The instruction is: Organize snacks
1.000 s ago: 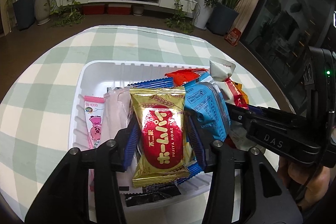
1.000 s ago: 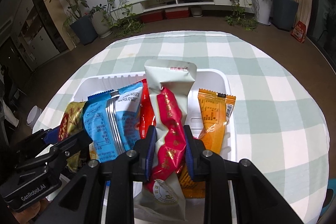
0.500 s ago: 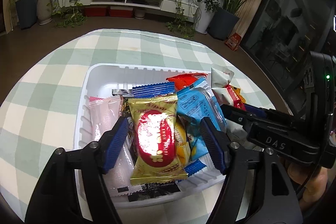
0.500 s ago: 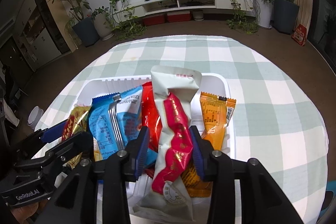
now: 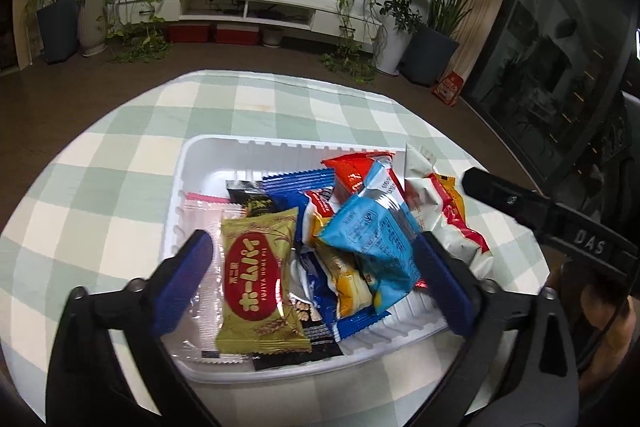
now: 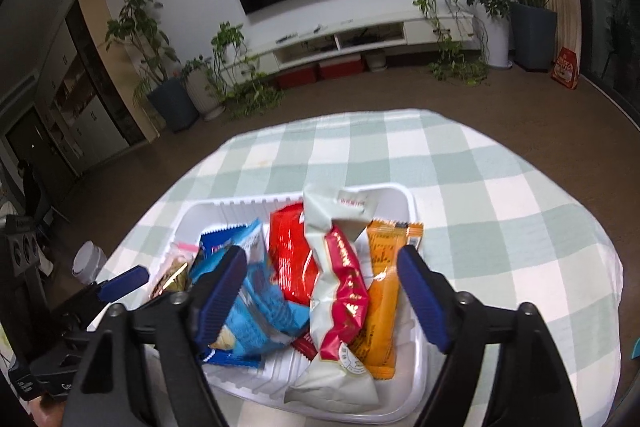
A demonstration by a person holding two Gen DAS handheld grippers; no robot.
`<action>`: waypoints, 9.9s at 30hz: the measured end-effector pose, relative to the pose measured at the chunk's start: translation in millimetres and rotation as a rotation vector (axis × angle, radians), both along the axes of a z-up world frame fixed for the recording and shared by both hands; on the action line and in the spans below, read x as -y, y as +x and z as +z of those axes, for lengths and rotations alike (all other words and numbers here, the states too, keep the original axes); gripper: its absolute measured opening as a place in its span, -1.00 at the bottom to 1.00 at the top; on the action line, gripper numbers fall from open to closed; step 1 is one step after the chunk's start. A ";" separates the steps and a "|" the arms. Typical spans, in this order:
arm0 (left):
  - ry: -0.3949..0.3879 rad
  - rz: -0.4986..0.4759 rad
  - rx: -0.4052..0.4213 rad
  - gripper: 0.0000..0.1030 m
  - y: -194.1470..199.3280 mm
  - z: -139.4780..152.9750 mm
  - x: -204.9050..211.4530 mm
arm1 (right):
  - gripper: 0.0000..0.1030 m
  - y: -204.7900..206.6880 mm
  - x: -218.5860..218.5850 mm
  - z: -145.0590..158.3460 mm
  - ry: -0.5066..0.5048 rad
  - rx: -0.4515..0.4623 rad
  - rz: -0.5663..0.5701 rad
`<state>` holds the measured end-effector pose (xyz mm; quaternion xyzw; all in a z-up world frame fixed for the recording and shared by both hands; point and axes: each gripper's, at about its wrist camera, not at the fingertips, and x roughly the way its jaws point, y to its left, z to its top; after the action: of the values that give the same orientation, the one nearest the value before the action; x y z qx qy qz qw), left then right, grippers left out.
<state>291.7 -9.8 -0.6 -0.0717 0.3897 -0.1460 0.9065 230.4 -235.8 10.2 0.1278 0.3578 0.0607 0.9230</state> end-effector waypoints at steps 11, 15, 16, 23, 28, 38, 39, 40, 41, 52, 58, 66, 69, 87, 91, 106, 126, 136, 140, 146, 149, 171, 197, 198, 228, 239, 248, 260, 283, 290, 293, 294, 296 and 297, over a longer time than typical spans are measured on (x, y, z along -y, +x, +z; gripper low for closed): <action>0.073 0.011 0.038 0.99 -39.2 17.9 -4.6 | 0.77 -20.1 11.1 7.2 0.003 0.032 -0.004; 0.093 -0.002 0.044 0.99 -80.9 20.6 -1.3 | 0.77 -47.3 17.5 12.9 0.015 0.025 -0.030; 0.095 -0.006 0.040 0.99 -95.2 18.3 0.3 | 0.77 -56.6 17.7 12.7 0.021 0.018 -0.032; 0.095 -0.046 -0.008 0.99 -175.4 -6.0 14.5 | 0.77 -122.9 10.7 -10.1 0.043 -0.061 -0.045; 0.108 -0.038 -0.082 0.99 -210.0 -29.7 17.7 | 0.77 -162.1 -0.9 -24.3 0.037 -0.098 -0.035; 0.185 -0.105 -0.105 0.99 -231.2 -51.8 43.3 | 0.77 -205.5 -24.5 -47.7 -0.012 -0.152 -0.003; 0.192 -0.104 -0.105 0.99 -231.3 -53.2 44.0 | 0.77 -206.9 -25.0 -48.5 -0.014 -0.153 -0.003; 0.195 -0.101 -0.108 0.99 -230.3 -54.3 43.7 | 0.77 -207.0 -25.3 -49.1 -0.015 -0.155 -0.004; 0.192 -0.097 -0.111 0.99 -228.0 -54.8 42.5 | 0.77 -206.7 -25.4 -49.5 -0.017 -0.157 -0.005; 0.207 -0.100 -0.147 0.97 -215.6 -64.8 41.4 | 0.77 -204.2 -27.9 -52.7 -0.019 -0.168 -0.005; 0.202 -0.098 -0.145 0.72 -213.4 -65.7 39.6 | 0.77 -204.8 -27.8 -53.1 -0.022 -0.169 -0.010; 0.192 -0.115 -0.127 0.02 -215.4 -62.0 37.1 | 0.77 -204.2 -26.0 -53.6 -0.020 -0.172 -0.019; 0.185 -0.117 -0.127 -0.12 -215.3 -61.2 34.0 | 0.77 -203.9 -25.6 -55.1 -0.024 -0.178 -0.018; 0.095 -0.112 -0.125 -0.46 -217.4 -51.6 13.2 | 0.71 -220.9 -50.2 -64.7 -0.131 -0.202 0.039; 0.089 -0.114 -0.121 -0.46 -219.1 -50.3 12.5 | 0.61 -222.4 -60.8 -70.1 -0.169 -0.214 0.069; 0.090 -0.126 -0.129 -0.50 -219.3 -52.4 15.7 | 0.02 -226.1 -81.8 -74.6 -0.281 -0.206 0.143; 0.077 -0.123 -0.112 -0.51 -220.0 -48.2 14.2 | -0.32 -224.9 -68.4 -62.2 -0.166 -0.165 0.117; -0.002 -0.098 -0.073 -0.51 -215.9 -22.8 -4.3 | -0.32 -220.2 -49.1 -44.8 -0.089 -0.125 0.067; -0.042 -0.072 -0.037 -0.51 -200.7 3.7 -22.2 | -0.32 -210.0 -35.2 -25.0 -0.064 -0.084 0.039; -0.034 -0.059 0.000 -0.51 -159.7 31.2 -34.1 | -0.33 -173.3 -18.2 8.6 -0.046 -0.020 0.006; -0.017 -0.048 0.031 -0.51 -131.9 49.5 -39.3 | -0.33 -147.8 -16.6 30.3 -0.053 0.025 0.004; 0.005 -0.059 -0.015 -0.50 58.6 7.4 -42.3 | -0.32 19.9 -51.8 -1.7 -0.194 -0.030 0.043; 0.032 -0.044 -0.031 0.18 57.7 -22.5 -33.8 | -0.24 28.5 -47.7 -29.1 -0.219 -0.061 0.040; 0.032 -0.041 -0.028 0.19 56.9 -21.9 -34.5 | -0.21 28.1 -48.0 -28.8 -0.219 -0.060 0.041; 0.097 0.050 0.309 0.99 -140.5 70.6 -24.5 | 1.00 -83.4 -16.6 24.7 -0.118 0.142 -0.092; 0.147 0.194 0.209 0.99 -258.5 34.4 -10.0 | 1.00 -204.2 -11.0 2.4 -0.102 0.120 -0.182; 0.186 0.256 0.145 0.99 -268.5 19.6 -25.1 | 1.00 -234.3 -24.6 -3.6 -0.191 0.137 -0.198; 0.236 0.219 0.113 0.99 -252.3 11.6 -9.6 | 1.00 -229.8 -44.1 -11.7 -0.269 0.124 -0.152; 0.236 0.218 0.096 0.99 -247.4 4.6 -10.5 | 1.00 -228.3 -48.7 -15.8 -0.281 0.105 -0.142; 0.235 0.214 0.095 0.99 -247.5 3.8 -10.9 | 1.00 -228.5 -48.8 -15.9 -0.280 0.102 -0.142; 0.237 0.215 0.096 0.99 -247.9 3.4 -11.4 | 1.00 -228.8 -48.4 -16.9 -0.281 0.102 -0.141; 0.236 0.215 0.095 0.99 -247.9 3.5 -11.4 | 1.00 -228.5 -48.6 -16.8 -0.281 0.102 -0.141; 0.235 0.215 0.094 0.99 -247.8 3.4 -11.3 | 1.00 -228.7 -48.6 -16.9 -0.280 0.100 -0.142; 0.234 0.215 0.094 0.99 -247.8 3.2 -11.4 | 1.00 -228.5 -48.7 -16.7 -0.280 0.101 -0.141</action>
<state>43.9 1.6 2.6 0.0001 0.3514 -0.0048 0.9362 1.9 -187.1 -6.4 0.0194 0.3061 -0.0487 0.9506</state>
